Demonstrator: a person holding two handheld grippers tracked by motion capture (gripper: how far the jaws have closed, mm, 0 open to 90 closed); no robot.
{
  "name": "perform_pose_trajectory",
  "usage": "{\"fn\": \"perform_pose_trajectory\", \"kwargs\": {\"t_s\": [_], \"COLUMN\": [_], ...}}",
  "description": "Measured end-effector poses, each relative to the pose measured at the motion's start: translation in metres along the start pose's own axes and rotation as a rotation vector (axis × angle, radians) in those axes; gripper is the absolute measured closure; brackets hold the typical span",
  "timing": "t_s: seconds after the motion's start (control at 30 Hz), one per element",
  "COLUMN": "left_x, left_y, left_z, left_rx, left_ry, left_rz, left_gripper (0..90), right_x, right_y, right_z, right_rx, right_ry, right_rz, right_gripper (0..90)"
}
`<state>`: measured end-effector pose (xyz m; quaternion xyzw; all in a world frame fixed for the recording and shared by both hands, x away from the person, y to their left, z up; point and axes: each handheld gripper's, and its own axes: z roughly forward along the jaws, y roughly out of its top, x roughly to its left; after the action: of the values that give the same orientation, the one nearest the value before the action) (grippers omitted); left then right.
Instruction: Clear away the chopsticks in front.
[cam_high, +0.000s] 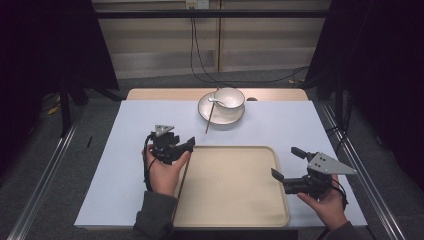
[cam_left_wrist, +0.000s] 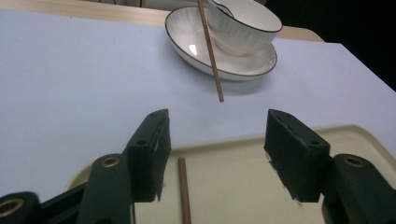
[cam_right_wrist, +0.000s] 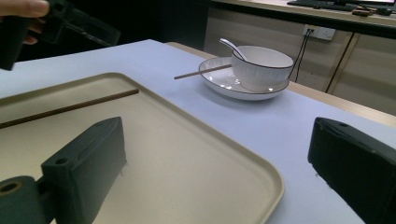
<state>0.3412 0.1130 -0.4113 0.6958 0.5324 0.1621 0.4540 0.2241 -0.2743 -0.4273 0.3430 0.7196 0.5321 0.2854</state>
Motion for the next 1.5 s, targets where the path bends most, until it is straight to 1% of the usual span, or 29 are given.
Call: {"fn": "perform_pose_trajectory", "kwargs": {"t_s": [0.03,0.1,0.13,0.17,0.2,0.23,0.27,0.3,0.37,0.4,0.47,0.53,0.57,0.73,0.87,0.93,0.97,1.0,1.07,1.2,1.23,1.27,1.3,1.33,1.37,1.4,1.43,1.47,1.5], "left_x": [0.0,0.001,0.002,0.001,0.002,0.002,0.002,0.002,0.004,0.005,0.007,0.009,0.009,0.013,0.014,0.014,0.014,0.014,0.013,0.009,0.009,0.008,0.008,0.009,0.009,0.009,0.009,0.009,0.009], "left_y": [0.004,0.01,0.013,0.016,0.019,0.021,0.026,0.026,0.03,0.032,0.035,0.037,0.038,0.046,0.05,0.052,0.053,0.053,0.052,0.051,0.051,0.051,0.052,0.052,0.052,0.052,0.052,0.053,0.054], "left_z": [0.005,0.015,0.02,0.025,0.029,0.034,0.044,0.044,0.054,0.059,0.069,0.079,0.084,0.106,0.118,0.123,0.126,0.128,0.133,0.143,0.145,0.148,0.15,0.153,0.156,0.158,0.16,0.162,0.164], "left_rx": [0.0,-0.009,-0.018,-0.025,-0.023,-0.029,-0.038,-0.038,-0.039,-0.035,-0.026,-0.011,-0.011,0.01,0.019,0.021,0.021,0.022,0.035,0.05,0.056,0.056,0.059,0.072,0.076,0.087,0.091,0.092,0.093], "left_ry": [-0.008,-0.016,-0.023,-0.028,-0.035,-0.044,-0.033,-0.033,-0.045,-0.041,-0.021,-0.016,-0.015,-0.02,-0.016,-0.01,-0.018,-0.027,-0.035,-0.043,-0.047,-0.047,-0.045,-0.051,-0.052,-0.046,-0.046,-0.033,-0.03], "left_rz": [0.003,0.035,0.052,0.058,0.068,0.073,0.097,0.097,0.083,0.086,0.097,0.082,0.08,0.093,0.097,0.111,0.107,0.099,0.099,0.122,0.116,0.112,0.108,0.108,0.105,0.117,0.119,0.125,0.138], "left_gripper": [39.6,35.2,32.3,29.3,28.5,27.6,21.8,19.8,18.7,16.4,15.3,12.6,12.3,11.3,11.9,14.0,19.1,19.1,25.8,35.6,41.6,41.6,47.5,50.1,50.1,51.6,54.7,56.5,56.7], "right_x": [0.0,0.0,0.0,0.0,-0.001,-0.001,-0.001,-0.001,-0.001,-0.001,-0.001,-0.001,-0.001,-0.001,-0.001,-0.001,-0.001,-0.001,-0.001,-0.001,-0.001,-0.001,-0.001,-0.002,-0.002,-0.002,-0.002,-0.002,-0.002], "right_y": [0.0,0.0,0.0,0.0,0.0,0.0,0.0,0.0,0.0,0.0,0.0,0.0,0.0,0.0,0.0,0.0,0.0,0.0,0.0,0.001,0.001,0.001,0.001,0.001,0.001,0.001,0.001,0.001,0.001], "right_z": [0.0,0.0,0.0,0.0,-0.001,-0.001,-0.001,-0.001,-0.001,-0.001,-0.001,-0.001,-0.001,-0.001,-0.001,-0.001,-0.001,-0.001,-0.001,-0.001,-0.001,-0.001,-0.001,-0.001,-0.001,-0.001,-0.001,-0.002,-0.001], "right_rx": [-0.001,-0.003,-0.002,-0.004,-0.002,-0.005,-0.004,-0.004,-0.002,-0.003,-0.003,-0.004,-0.007,-0.007,-0.007,-0.007,-0.006,-0.006,-0.004,-0.006,-0.007,-0.007,-0.008,-0.01,-0.01,-0.012,-0.013,-0.012,-0.011], "right_ry": [0.0,0.0,-0.006,-0.008,-0.006,-0.009,-0.008,-0.008,-0.003,-0.003,-0.003,-0.004,0.001,0.001,0.001,0.001,0.001,0.001,-0.003,-0.002,0.002,0.002,0.002,0.0,0.0,-0.001,-0.002,-0.001,0.001], "right_rz": [0.003,0.0,0.01,0.01,0.005,0.011,0.009,0.009,0.004,0.004,0.004,0.004,0.014,0.013,0.012,0.012,0.013,0.013,0.009,0.011,0.012,0.012,0.011,0.009,0.009,0.008,0.009,0.009,0.01], "right_gripper": [3.6,3.6,3.6,3.6,3.6,3.6,3.6,3.6,3.6,3.6,3.6,3.6,3.6,3.6,3.6,3.7,3.6,3.6,3.7,3.7,3.7,3.7,3.7,3.7,3.7,3.7,3.7,3.7,3.7]}}
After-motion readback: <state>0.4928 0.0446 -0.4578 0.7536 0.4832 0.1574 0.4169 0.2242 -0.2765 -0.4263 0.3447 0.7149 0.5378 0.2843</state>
